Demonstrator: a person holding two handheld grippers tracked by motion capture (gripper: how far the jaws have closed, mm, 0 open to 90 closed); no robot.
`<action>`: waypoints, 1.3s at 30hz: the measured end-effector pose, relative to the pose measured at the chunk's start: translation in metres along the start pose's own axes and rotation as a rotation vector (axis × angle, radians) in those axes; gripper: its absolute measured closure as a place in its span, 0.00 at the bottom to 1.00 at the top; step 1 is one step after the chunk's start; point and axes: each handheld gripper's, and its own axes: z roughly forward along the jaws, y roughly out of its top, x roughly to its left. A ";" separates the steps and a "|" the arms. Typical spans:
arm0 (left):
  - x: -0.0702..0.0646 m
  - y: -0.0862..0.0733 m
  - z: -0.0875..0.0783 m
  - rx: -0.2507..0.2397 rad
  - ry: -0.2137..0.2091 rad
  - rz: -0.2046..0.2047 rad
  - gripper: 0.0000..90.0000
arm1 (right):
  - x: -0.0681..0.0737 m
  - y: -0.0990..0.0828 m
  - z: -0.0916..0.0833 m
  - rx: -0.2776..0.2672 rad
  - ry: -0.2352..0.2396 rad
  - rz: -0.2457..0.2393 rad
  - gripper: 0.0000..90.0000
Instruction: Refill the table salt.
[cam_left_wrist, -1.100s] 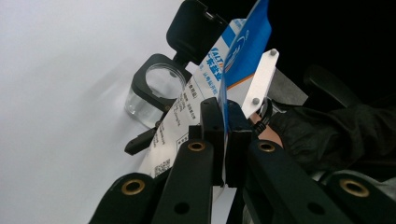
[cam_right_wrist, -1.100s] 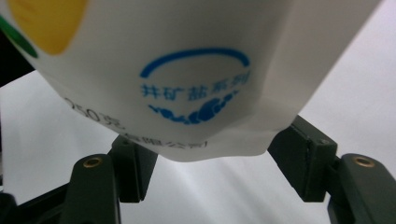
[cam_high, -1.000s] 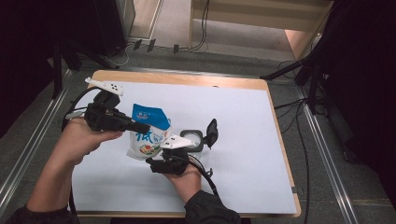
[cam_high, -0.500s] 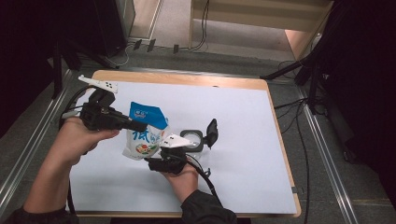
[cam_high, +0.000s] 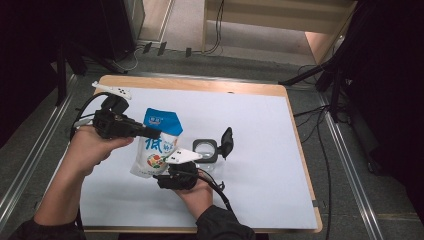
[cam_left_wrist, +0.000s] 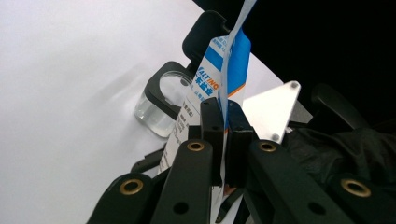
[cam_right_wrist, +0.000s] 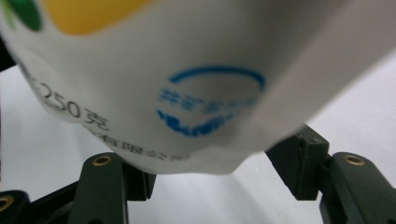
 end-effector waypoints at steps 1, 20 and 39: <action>0.000 0.000 0.003 0.001 0.007 0.002 1.00 | 0.001 -0.001 0.000 0.001 0.002 -0.017 0.46; -0.003 0.010 0.045 0.042 0.016 0.066 1.00 | 0.002 -0.013 -0.007 0.004 0.003 -0.031 0.52; 0.005 0.020 0.080 0.102 0.008 0.066 1.00 | -0.002 -0.027 -0.013 0.006 0.021 0.058 0.55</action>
